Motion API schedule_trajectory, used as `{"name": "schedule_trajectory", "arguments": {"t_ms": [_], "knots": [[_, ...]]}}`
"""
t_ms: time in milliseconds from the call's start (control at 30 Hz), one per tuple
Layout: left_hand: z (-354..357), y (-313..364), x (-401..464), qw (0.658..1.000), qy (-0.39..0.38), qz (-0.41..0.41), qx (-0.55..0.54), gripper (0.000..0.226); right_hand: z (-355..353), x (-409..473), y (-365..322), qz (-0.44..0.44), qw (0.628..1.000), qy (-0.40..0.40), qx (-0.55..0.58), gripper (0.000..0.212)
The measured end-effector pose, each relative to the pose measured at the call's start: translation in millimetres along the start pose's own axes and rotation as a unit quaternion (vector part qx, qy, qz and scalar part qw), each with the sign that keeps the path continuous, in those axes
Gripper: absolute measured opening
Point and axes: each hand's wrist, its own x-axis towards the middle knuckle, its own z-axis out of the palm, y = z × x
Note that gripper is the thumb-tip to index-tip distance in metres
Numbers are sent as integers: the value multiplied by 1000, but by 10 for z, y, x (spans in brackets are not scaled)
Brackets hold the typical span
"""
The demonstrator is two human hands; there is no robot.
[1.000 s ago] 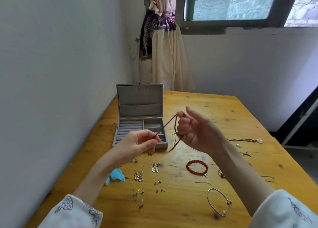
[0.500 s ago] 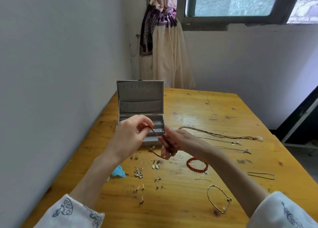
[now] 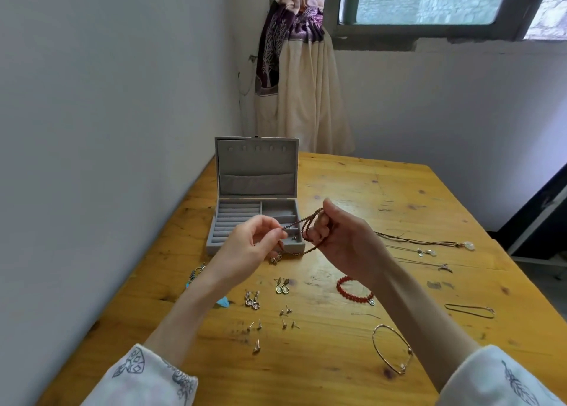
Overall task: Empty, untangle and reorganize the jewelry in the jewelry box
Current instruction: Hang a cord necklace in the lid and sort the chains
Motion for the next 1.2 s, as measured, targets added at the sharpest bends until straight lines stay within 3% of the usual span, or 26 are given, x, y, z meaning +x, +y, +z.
{"name": "schedule_trajectory", "arguments": {"t_ms": [200, 367, 500, 700, 833, 1000, 1200], "knots": [[87, -40, -49, 995, -14, -42, -93, 16, -2, 18, -4, 29, 997, 19, 73, 19], [70, -82, -39, 999, 13, -48, 9, 22, -71, 23, 17, 32, 997, 62, 31, 17], [75, -82, -4, 996, 43, -17, 72, 16, -46, 21, 41, 22, 995, 71, -68, 25], [-53, -41, 76, 999, 35, -20, 25, 16, -5, 6, -18, 6, 960, 59, -272, 24], [-81, -38, 112, 997, -18, -39, 62, 24, 51, 9, -124, 4, 946, 38, -323, 26], [41, 18, 105, 999, -5, 13, 52, 27, 173, 43, -216, -10, 882, 15, -470, 23], [114, 55, 77, 999, -1, 37, 35, 17, 198, 16, -335, 1, 883, -18, -469, 26]]}}
